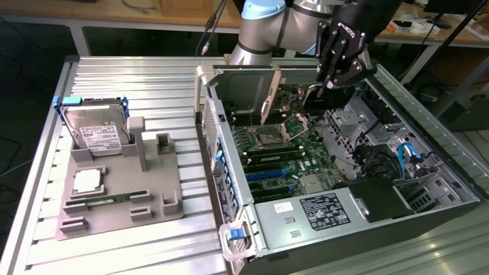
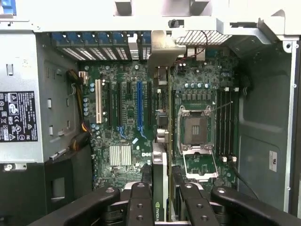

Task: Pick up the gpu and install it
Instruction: 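Insert the gpu into the slot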

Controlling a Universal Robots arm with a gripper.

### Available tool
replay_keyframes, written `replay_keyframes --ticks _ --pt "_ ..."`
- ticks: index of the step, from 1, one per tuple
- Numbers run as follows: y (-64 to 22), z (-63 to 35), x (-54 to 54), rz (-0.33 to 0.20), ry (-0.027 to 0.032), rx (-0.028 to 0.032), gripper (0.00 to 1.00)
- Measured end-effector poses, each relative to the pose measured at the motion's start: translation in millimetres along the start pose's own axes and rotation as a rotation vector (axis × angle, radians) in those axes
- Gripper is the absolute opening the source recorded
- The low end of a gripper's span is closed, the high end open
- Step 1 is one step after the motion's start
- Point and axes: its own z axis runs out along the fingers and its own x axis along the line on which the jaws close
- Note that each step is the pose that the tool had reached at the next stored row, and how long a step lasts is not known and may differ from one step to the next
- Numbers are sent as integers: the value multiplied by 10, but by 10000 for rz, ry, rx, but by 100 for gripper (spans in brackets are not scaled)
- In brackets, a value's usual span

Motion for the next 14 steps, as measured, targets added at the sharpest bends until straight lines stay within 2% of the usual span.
replay_keyframes --ticks 3,10,14 --pt "27 74 11 35 1 0 27" --pt "29 200 67 330 3 7 27" --pt "40 239 96 437 6 9 27"
